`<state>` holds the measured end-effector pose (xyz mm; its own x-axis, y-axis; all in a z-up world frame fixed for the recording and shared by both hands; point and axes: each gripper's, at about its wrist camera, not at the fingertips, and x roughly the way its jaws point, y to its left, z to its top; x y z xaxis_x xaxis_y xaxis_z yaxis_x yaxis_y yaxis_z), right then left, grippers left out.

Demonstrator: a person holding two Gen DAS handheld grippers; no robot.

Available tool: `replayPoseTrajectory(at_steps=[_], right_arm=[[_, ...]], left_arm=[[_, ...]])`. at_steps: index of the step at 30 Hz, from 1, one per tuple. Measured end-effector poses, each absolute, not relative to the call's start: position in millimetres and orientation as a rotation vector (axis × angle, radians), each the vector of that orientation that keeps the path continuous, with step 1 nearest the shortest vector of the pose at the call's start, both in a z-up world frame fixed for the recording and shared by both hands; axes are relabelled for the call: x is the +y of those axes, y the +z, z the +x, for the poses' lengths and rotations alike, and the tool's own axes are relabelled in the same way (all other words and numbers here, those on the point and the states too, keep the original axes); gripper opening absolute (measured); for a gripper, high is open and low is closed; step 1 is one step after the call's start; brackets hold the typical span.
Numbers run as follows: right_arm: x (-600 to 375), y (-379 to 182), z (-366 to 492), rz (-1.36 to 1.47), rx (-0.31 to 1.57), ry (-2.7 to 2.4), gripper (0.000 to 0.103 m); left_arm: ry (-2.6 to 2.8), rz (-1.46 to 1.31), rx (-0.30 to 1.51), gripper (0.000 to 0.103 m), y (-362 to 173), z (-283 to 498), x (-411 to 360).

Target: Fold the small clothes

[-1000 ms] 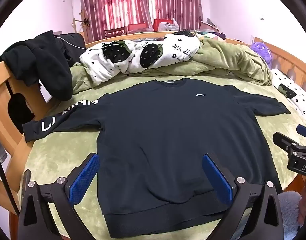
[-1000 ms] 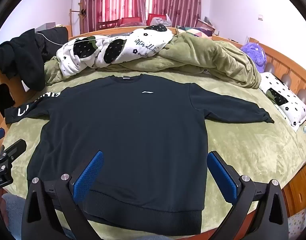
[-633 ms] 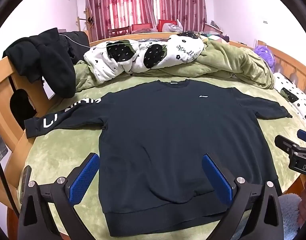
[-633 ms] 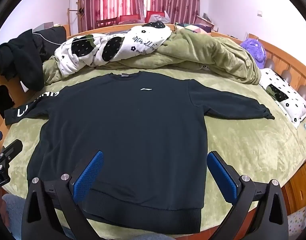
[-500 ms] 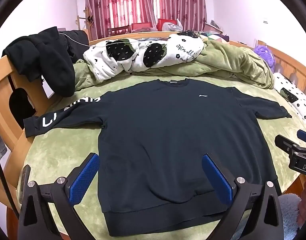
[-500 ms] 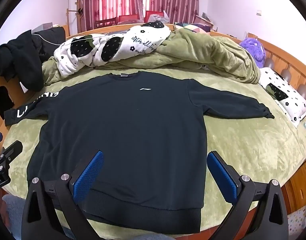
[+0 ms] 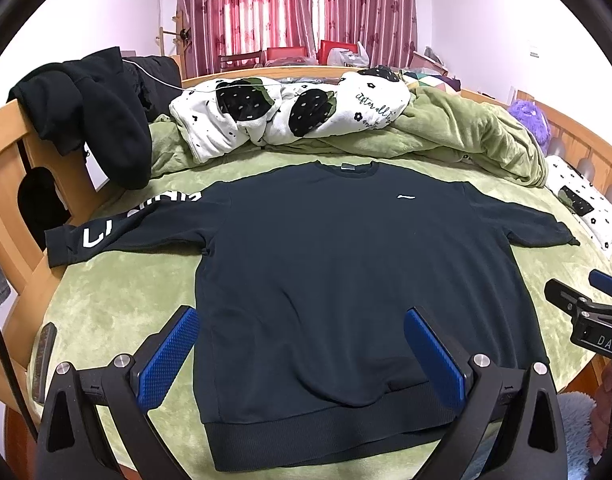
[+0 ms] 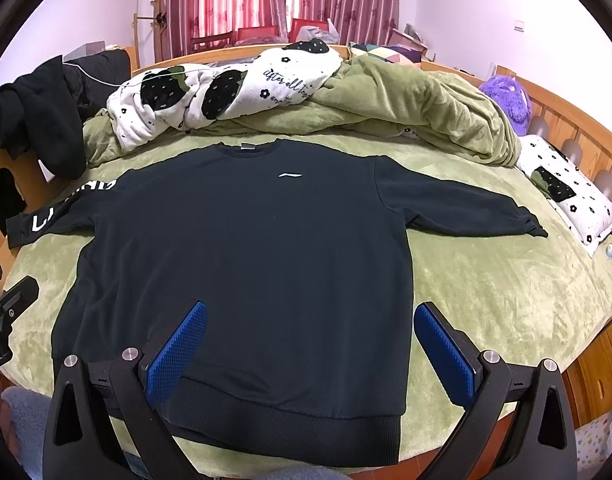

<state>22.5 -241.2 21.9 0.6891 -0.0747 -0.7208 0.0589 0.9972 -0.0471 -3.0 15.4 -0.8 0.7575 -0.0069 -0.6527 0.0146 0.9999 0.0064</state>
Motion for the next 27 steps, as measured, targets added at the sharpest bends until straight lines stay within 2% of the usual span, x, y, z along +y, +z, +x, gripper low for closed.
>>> replayPoseTrajectory(at_steps=[27], right_arm=[[-243.5,18.8,20.9,-0.017,0.816,-0.074,0.102]], left_arm=[[-0.011,-0.001,0.718,0.103,-2.3,-1.4,17.6]])
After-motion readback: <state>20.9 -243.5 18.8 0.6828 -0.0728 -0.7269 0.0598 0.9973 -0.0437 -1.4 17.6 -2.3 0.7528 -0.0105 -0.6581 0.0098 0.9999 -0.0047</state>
